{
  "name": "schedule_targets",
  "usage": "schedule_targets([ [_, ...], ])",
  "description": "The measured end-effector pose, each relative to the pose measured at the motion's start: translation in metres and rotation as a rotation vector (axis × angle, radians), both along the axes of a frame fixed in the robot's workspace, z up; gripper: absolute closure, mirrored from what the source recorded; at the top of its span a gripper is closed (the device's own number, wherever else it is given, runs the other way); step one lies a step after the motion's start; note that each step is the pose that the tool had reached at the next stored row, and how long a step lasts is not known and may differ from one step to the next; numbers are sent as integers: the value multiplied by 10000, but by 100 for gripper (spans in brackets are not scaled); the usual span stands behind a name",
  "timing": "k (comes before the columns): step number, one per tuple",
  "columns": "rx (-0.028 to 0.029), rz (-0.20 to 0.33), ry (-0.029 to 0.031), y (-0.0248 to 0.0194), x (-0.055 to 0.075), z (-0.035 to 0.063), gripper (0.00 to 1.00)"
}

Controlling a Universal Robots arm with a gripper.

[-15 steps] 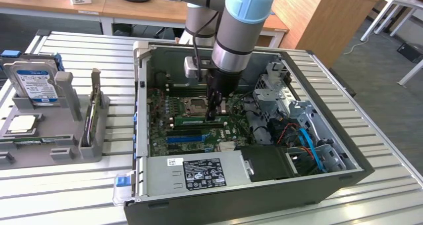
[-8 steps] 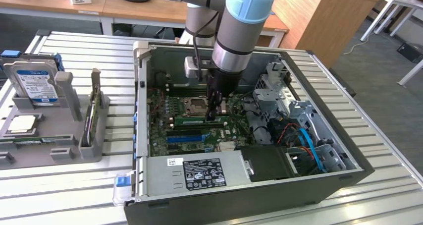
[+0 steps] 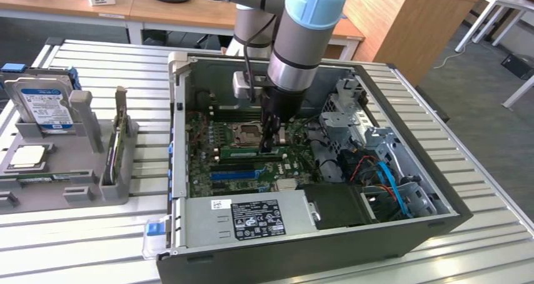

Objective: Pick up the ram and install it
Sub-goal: 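Insert the ram into the slot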

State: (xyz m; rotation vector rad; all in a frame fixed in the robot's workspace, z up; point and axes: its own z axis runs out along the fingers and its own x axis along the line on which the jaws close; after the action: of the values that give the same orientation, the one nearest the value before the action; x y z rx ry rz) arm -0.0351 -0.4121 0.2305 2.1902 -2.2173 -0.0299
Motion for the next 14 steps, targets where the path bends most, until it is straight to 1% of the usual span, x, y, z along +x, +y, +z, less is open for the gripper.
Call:
schedule_targets([
  [3,-1,0,1,14,0,1,88],
  [9,-1,-14,0,15,0,1,88],
  [14,0,-26,27,15,10,0,88],
])
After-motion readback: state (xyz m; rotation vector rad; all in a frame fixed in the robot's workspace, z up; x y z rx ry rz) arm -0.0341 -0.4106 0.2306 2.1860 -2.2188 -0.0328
